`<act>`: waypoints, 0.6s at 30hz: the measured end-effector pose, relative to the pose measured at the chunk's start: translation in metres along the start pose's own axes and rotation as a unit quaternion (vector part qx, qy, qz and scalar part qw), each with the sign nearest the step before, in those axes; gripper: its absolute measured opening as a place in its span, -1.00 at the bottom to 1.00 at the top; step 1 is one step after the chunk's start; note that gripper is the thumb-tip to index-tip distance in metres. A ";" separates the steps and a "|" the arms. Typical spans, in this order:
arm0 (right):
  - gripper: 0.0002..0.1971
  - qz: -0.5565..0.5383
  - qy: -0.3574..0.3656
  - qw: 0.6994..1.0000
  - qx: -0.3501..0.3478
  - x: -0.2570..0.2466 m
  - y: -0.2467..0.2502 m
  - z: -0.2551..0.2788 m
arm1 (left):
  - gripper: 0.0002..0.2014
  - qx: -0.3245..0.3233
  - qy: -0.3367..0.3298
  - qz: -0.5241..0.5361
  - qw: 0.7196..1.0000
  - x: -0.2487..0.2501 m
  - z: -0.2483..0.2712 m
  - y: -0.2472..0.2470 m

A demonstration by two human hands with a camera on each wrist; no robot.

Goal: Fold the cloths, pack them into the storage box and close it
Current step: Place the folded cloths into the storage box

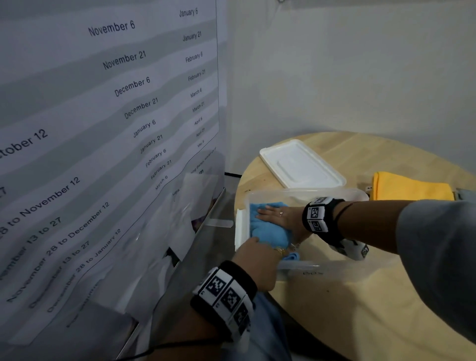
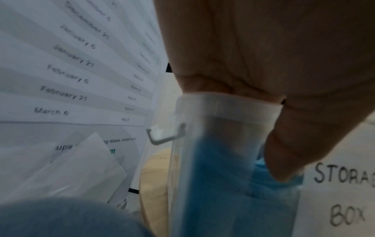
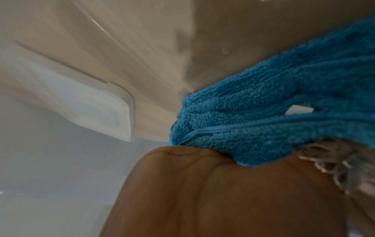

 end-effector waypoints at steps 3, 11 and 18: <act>0.12 -0.016 -0.005 1.000 0.009 0.000 0.010 -0.002 | -0.51 0.040 0.031 0.056 0.997 -0.005 0.008 0.004; -0.53 -0.086 0.052 0.983 0.151 -0.006 0.071 0.033 | -0.28 0.108 0.074 0.163 0.978 -0.011 0.015 0.014; -0.27 0.089 0.029 0.995 -0.031 -0.002 -0.010 0.016 | -0.31 -0.029 0.079 0.257 0.963 -0.010 0.005 -0.002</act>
Point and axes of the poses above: each hand's wrist, its own z-axis away from the middle knuckle, its own y-axis out of the back of the hand, x = y × z, the point moved 9 cm from there along -z, towards the middle knuckle, and after that the axes turned 9 degrees about -y, right-handed, at the moved point
